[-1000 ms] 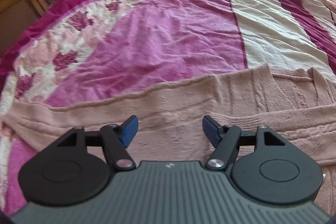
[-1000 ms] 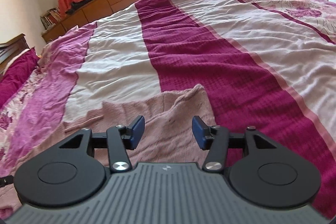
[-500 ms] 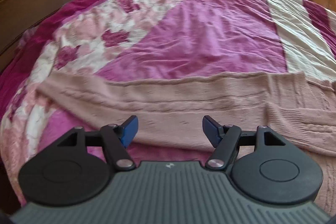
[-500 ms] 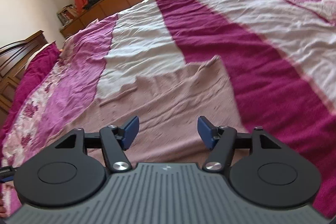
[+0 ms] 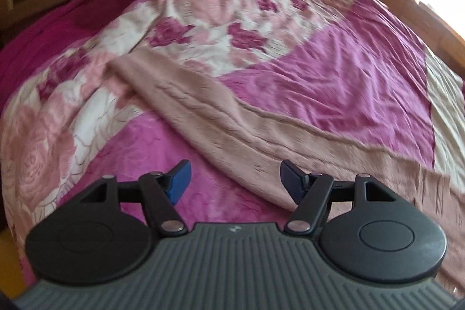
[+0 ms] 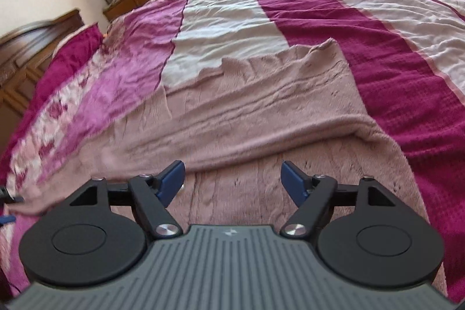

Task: Fold small clothes
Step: 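Move the left gripper to the other sleeve cuff and close on it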

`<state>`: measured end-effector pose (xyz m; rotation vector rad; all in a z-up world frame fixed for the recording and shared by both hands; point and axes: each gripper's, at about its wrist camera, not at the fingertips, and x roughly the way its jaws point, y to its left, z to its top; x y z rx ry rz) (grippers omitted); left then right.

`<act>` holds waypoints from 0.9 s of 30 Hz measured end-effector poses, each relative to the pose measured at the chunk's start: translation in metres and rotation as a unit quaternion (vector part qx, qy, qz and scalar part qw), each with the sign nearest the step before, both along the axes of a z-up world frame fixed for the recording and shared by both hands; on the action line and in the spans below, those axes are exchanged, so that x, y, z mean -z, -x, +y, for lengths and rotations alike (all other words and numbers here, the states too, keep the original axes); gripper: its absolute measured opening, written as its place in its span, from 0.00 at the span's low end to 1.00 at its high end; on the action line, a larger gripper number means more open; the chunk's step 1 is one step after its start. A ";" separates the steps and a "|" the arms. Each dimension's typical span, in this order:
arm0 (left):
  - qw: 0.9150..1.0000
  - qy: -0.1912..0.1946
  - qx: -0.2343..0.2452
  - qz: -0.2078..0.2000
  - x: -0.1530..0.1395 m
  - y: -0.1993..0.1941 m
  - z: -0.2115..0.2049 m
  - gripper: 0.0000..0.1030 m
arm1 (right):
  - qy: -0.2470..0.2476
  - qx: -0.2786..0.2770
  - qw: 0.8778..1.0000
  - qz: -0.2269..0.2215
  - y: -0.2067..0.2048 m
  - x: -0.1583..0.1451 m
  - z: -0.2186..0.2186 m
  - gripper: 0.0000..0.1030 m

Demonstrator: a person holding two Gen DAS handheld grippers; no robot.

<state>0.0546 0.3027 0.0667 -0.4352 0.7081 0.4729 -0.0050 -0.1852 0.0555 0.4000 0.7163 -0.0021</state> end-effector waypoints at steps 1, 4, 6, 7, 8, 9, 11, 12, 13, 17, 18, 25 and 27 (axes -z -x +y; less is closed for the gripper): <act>1.000 0.006 -0.009 -0.003 0.002 0.000 0.005 0.67 | 0.004 -0.003 1.000 0.001 0.001 0.002 0.002 0.78; 0.999 0.026 -0.035 -0.009 0.009 0.000 0.023 0.67 | 0.009 -0.009 1.000 0.007 0.004 0.007 0.008 0.79; 0.998 0.040 -0.054 -0.004 0.016 -0.002 0.033 0.67 | 0.011 -0.011 1.000 0.014 0.004 0.011 0.011 0.79; 0.997 0.049 -0.061 0.000 0.020 -0.003 0.038 0.67 | 0.013 -0.011 1.000 0.017 0.004 0.012 0.012 0.79; 0.996 0.060 -0.064 0.000 0.024 -0.004 0.042 0.67 | 0.014 -0.012 1.000 0.019 0.005 0.014 0.014 0.79; 0.995 0.071 -0.066 -0.002 0.028 -0.005 0.045 0.67 | 0.016 -0.012 1.000 0.021 0.005 0.015 0.015 0.79; 0.994 0.080 -0.067 -0.012 0.033 -0.006 0.049 0.67 | 0.021 -0.014 0.999 0.025 0.003 0.018 0.016 0.79; 0.994 0.081 -0.065 -0.017 0.034 -0.007 0.049 0.67 | 0.024 -0.015 0.999 0.027 0.003 0.019 0.017 0.79; 0.994 0.083 -0.062 -0.021 0.034 -0.008 0.049 0.67 | 0.026 -0.015 0.999 0.028 0.002 0.020 0.017 0.79; 0.992 0.103 -0.048 -0.045 0.038 -0.015 0.051 0.67 | 0.032 -0.015 0.999 0.031 0.001 0.025 0.020 0.80; 0.992 0.108 -0.047 -0.050 0.040 -0.017 0.051 0.67 | 0.035 -0.016 0.999 0.031 0.001 0.026 0.021 0.80; 0.992 0.111 -0.023 -0.061 0.048 -0.038 0.053 0.68 | 0.022 -0.010 0.999 0.029 0.000 0.032 0.019 0.83; 0.992 0.108 -0.017 -0.062 0.050 -0.045 0.050 0.68 | 0.011 -0.009 0.999 0.029 -0.002 0.033 0.017 0.86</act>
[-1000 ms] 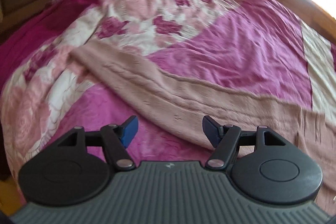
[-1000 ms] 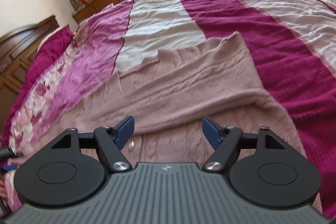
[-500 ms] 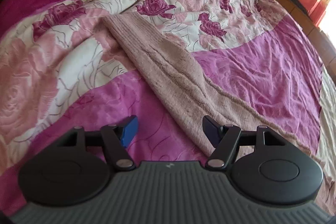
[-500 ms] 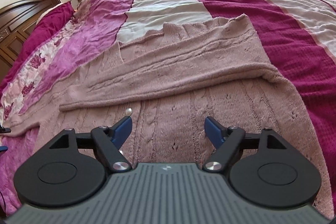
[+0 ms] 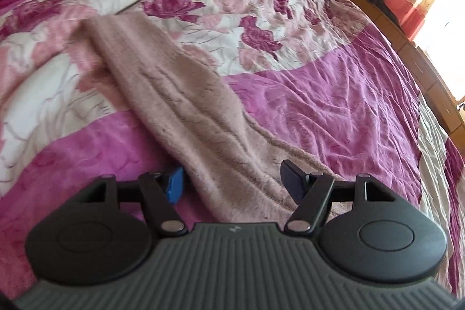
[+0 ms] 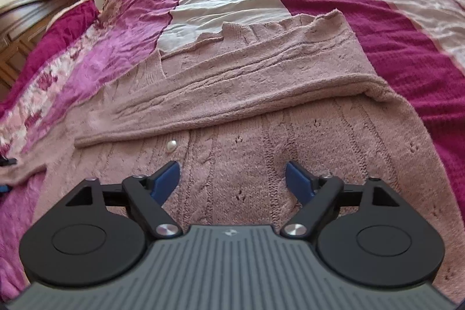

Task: Fold small clothes
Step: 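Move the left gripper to the other sleeve cuff and close on it, then lift the sleeve with the left gripper, lay it across the front, open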

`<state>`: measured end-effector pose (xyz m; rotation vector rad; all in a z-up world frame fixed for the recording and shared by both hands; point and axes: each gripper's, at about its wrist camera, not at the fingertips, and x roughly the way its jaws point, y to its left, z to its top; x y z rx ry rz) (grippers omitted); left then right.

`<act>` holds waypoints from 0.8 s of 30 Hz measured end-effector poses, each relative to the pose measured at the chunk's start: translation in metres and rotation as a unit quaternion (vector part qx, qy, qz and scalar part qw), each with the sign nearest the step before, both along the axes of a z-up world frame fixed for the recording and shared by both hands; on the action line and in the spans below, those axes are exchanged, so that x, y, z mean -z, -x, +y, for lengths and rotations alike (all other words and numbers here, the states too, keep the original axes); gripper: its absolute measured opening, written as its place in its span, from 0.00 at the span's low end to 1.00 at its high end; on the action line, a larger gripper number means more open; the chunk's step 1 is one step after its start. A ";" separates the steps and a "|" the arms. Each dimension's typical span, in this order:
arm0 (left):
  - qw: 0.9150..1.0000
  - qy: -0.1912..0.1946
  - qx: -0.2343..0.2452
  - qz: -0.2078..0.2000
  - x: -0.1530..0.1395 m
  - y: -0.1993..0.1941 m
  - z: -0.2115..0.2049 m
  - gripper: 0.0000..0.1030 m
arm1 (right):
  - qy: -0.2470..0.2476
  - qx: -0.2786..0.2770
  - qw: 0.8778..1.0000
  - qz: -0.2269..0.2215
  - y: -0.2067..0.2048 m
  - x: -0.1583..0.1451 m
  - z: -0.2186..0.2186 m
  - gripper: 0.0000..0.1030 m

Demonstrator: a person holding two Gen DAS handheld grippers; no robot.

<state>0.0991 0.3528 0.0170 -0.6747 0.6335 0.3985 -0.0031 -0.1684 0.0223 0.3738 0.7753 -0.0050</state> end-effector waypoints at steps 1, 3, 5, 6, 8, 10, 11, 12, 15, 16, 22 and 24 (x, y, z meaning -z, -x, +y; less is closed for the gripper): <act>1.000 -0.004 0.004 0.000 0.001 -0.003 -0.002 0.68 | 0.000 0.000 1.000 0.000 0.000 0.000 0.000 0.86; 1.000 -0.016 0.007 0.006 0.002 -0.008 -0.005 0.68 | 0.005 -0.004 1.000 0.001 -0.001 0.001 0.002 0.87; 0.999 -0.031 0.011 0.011 0.002 -0.012 -0.010 0.68 | 0.008 -0.005 1.000 0.000 -0.002 0.002 0.003 0.88; 0.999 -0.036 0.013 0.013 0.002 -0.013 -0.011 0.68 | 0.008 -0.005 1.000 0.000 -0.002 0.002 0.003 0.88; 0.998 -0.049 0.018 0.019 0.003 -0.015 -0.013 0.67 | 0.008 -0.005 1.000 0.000 -0.002 0.003 0.004 0.88; 0.998 -0.058 0.022 0.022 0.003 -0.016 -0.015 0.67 | 0.010 -0.006 1.000 0.000 -0.002 0.003 0.004 0.89; 0.998 -0.061 0.022 0.023 0.003 -0.017 -0.015 0.65 | 0.012 -0.007 1.000 -0.001 -0.002 0.003 0.005 0.89; 0.998 -0.063 0.020 0.022 0.002 -0.016 -0.015 0.62 | 0.013 -0.008 1.000 -0.001 -0.002 0.003 0.006 0.89; 0.997 -0.075 0.020 0.023 0.000 -0.016 -0.015 0.29 | 0.017 -0.010 1.000 -0.003 -0.003 0.004 0.007 0.89; 0.997 -0.071 0.029 0.015 -0.002 -0.014 -0.015 0.16 | 0.018 -0.012 1.000 -0.004 -0.003 0.004 0.007 0.90; 0.994 -0.070 0.060 -0.050 -0.026 0.001 -0.022 0.13 | 0.027 -0.019 0.999 -0.007 -0.003 0.005 0.009 0.90; 0.992 -0.072 0.073 -0.074 -0.039 0.005 -0.030 0.13 | 0.024 -0.019 1.000 -0.008 -0.003 0.005 0.008 0.90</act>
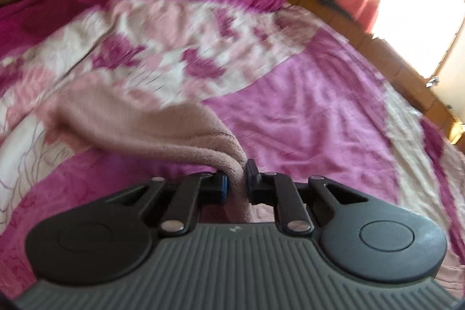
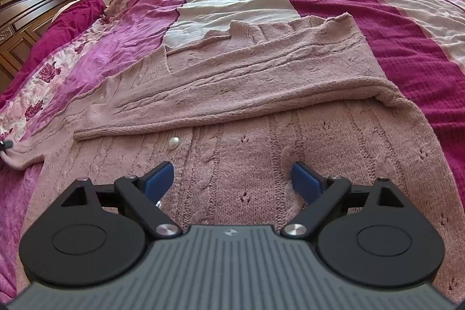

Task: Fold small clothes
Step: 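Lift the sleeve with the left gripper, lay it across the front, open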

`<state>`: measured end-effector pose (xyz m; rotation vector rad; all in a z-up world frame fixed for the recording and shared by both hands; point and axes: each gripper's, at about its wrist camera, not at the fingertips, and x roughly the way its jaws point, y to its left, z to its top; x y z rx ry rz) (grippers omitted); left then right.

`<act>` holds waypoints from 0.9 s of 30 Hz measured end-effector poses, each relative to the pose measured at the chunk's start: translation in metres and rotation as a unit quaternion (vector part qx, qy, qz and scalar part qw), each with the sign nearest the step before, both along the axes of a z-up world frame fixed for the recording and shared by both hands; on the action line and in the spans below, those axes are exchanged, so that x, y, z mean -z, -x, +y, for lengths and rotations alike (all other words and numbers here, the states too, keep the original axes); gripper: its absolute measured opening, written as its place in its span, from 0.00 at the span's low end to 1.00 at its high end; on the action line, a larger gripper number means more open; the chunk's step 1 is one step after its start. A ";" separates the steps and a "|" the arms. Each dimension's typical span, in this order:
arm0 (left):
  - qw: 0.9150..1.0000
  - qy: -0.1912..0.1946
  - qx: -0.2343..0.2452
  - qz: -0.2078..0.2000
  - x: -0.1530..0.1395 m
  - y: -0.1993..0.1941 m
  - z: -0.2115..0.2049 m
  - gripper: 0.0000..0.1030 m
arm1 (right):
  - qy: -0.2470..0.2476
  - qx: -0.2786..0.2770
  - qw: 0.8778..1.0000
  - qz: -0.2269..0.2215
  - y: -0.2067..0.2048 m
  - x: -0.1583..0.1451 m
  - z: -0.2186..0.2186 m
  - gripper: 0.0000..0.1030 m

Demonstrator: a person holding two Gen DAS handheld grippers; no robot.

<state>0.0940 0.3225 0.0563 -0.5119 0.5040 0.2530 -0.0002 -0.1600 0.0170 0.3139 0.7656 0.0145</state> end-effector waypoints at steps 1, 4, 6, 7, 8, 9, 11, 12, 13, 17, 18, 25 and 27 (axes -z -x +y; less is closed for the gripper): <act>1.000 -0.003 0.006 -0.009 -0.006 0.001 -0.005 0.13 | -0.003 0.000 1.000 0.000 0.000 0.000 -0.001 0.90; 0.999 -0.018 0.021 -0.027 -0.023 0.004 -0.023 0.13 | -0.012 0.004 1.000 -0.001 0.001 -0.003 -0.004 0.90; 0.998 -0.018 0.034 -0.040 -0.033 0.005 -0.034 0.13 | -0.018 0.006 1.000 -0.001 0.003 -0.005 -0.005 0.90; 0.998 -0.016 0.040 -0.046 -0.037 0.005 -0.040 0.13 | -0.021 0.007 1.000 -0.002 0.003 -0.007 -0.006 0.90; 0.997 -0.015 0.047 -0.053 -0.041 0.006 -0.047 0.13 | -0.024 0.007 1.000 -0.002 0.004 -0.008 -0.007 0.90; 0.997 -0.014 0.054 -0.057 -0.044 0.006 -0.053 0.13 | -0.026 0.007 1.000 -0.003 0.005 -0.008 -0.008 0.90; 0.995 -0.013 0.069 -0.067 -0.051 0.008 -0.068 0.13 | -0.029 0.009 1.000 -0.004 0.006 -0.009 -0.010 0.90; 0.994 -0.012 0.077 -0.071 -0.054 0.009 -0.075 0.13 | -0.031 0.009 0.999 -0.005 0.007 -0.009 -0.011 0.90; 0.993 -0.011 0.086 -0.075 -0.056 0.010 -0.083 0.13 | -0.032 0.010 0.999 -0.006 0.008 -0.009 -0.011 0.90; 0.989 -0.002 0.121 -0.083 -0.056 0.014 -0.116 0.13 | -0.038 0.013 0.999 -0.009 0.010 -0.009 -0.015 0.90; 0.988 0.000 0.130 -0.082 -0.054 0.016 -0.125 0.13 | -0.039 0.013 0.999 -0.010 0.011 -0.009 -0.016 0.90; 0.982 0.013 0.180 -0.049 -0.031 0.019 -0.174 0.13 | -0.032 0.011 0.999 -0.016 0.015 -0.008 -0.017 0.90; 0.981 0.004 0.189 -0.041 -0.024 0.022 -0.188 0.12 | -0.031 0.010 0.999 -0.017 0.016 -0.007 -0.018 0.90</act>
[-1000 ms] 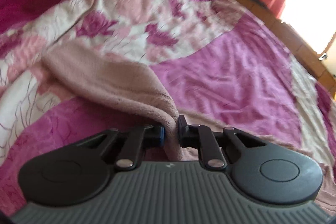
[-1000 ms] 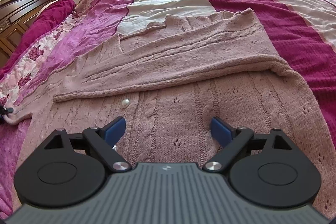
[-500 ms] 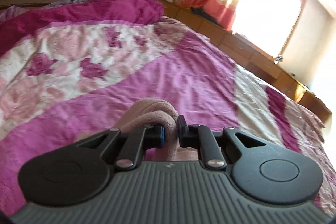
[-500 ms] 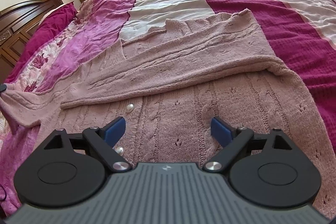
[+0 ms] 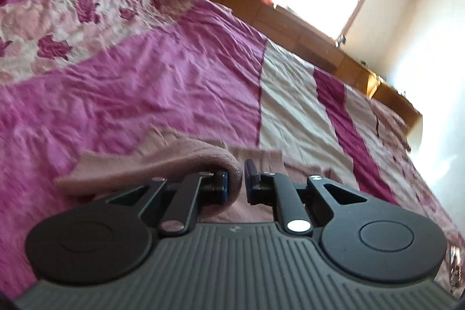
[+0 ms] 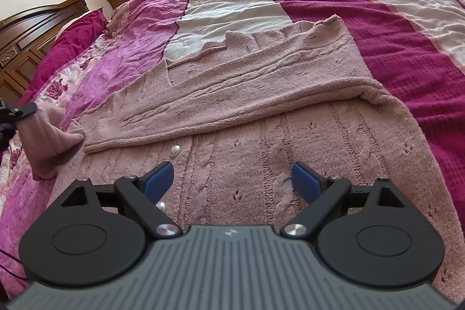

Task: Fold small clothes
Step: 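Lift the sleeve with the left gripper, lay it across the front, open, then move the right gripper to a sleeve cuff and close on it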

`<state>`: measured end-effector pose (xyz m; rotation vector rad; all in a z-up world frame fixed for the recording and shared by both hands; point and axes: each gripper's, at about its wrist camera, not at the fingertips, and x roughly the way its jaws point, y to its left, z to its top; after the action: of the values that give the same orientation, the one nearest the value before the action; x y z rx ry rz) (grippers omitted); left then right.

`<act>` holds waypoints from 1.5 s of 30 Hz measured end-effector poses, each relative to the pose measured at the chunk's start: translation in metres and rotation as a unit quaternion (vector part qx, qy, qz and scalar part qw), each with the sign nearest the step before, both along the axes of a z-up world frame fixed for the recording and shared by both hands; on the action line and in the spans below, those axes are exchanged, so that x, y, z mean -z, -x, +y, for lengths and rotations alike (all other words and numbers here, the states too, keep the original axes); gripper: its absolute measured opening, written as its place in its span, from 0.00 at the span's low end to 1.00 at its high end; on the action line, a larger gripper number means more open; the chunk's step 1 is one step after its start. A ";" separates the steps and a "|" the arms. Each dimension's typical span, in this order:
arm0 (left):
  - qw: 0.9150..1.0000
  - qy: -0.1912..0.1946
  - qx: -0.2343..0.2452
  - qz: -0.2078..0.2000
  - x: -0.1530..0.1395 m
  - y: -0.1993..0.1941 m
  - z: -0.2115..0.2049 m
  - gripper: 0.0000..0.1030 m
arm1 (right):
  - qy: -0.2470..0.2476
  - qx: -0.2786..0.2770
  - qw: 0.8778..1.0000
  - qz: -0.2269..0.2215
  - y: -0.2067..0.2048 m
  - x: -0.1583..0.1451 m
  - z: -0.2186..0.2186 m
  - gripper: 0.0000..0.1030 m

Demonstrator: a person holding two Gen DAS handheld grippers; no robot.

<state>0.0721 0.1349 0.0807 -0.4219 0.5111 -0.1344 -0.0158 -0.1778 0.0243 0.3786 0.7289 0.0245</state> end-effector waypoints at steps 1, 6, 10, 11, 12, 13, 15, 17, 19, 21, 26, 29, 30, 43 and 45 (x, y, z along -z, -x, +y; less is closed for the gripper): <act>1.000 -0.007 0.004 0.003 0.003 0.001 -0.005 0.13 | -0.001 0.000 1.000 -0.001 0.000 0.001 0.000 0.90; 0.998 -0.047 0.037 0.037 0.017 0.004 -0.021 0.13 | -0.001 -0.002 1.000 -0.004 0.002 0.002 0.000 0.90; 0.993 -0.063 0.062 0.084 0.028 0.000 -0.025 0.23 | 0.002 -0.004 1.000 -0.005 0.003 0.002 0.000 0.90; 0.991 -0.067 0.067 0.091 0.030 0.000 -0.025 0.28 | 0.003 -0.005 1.000 -0.005 0.003 0.002 0.001 0.90; 0.990 -0.072 0.069 0.095 0.031 0.002 -0.027 0.32 | 0.004 -0.005 1.000 -0.005 0.003 0.002 0.001 0.90; 0.990 -0.078 0.071 0.098 0.032 0.003 -0.027 0.40 | 0.005 -0.005 1.000 -0.005 0.003 0.003 0.001 0.90; 0.988 -0.093 0.073 0.102 0.032 0.006 -0.030 0.48 | 0.004 -0.005 1.000 -0.005 0.003 0.002 0.002 0.90; 0.986 -0.106 0.077 0.101 0.031 0.011 -0.032 0.48 | 0.003 -0.004 1.000 -0.005 0.003 0.002 0.002 0.90; 0.985 -0.115 0.077 0.104 0.029 0.015 -0.033 0.49 | -0.003 -0.005 1.000 -0.003 0.002 0.001 0.003 0.90; 0.984 -0.118 0.073 0.108 0.028 0.019 -0.031 0.49 | -0.008 -0.008 1.000 -0.001 0.001 0.000 0.005 0.90; 0.984 -0.118 0.053 0.122 0.023 0.028 -0.020 0.49 | -0.018 -0.028 0.999 0.004 -0.008 -0.008 0.018 0.90; 0.983 -0.129 0.029 0.129 0.019 0.032 -0.013 0.49 | -0.034 -0.045 0.998 0.003 -0.015 -0.015 0.028 0.90; 0.982 -0.138 0.019 0.131 0.017 0.034 -0.011 0.49 | -0.038 -0.051 0.998 0.003 -0.018 -0.017 0.033 0.90; 0.973 -0.167 -0.021 0.158 0.032 0.037 0.013 0.49 | -0.078 -0.142 0.986 0.038 -0.072 -0.033 0.107 0.90; 0.971 -0.171 -0.016 0.165 0.037 0.036 0.013 0.49 | -0.089 -0.147 0.984 0.048 -0.081 -0.033 0.118 0.90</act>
<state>0.0357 0.1476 0.0441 -0.1116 0.8386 0.0580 0.0654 -0.0602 0.0569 0.4417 0.8766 0.3545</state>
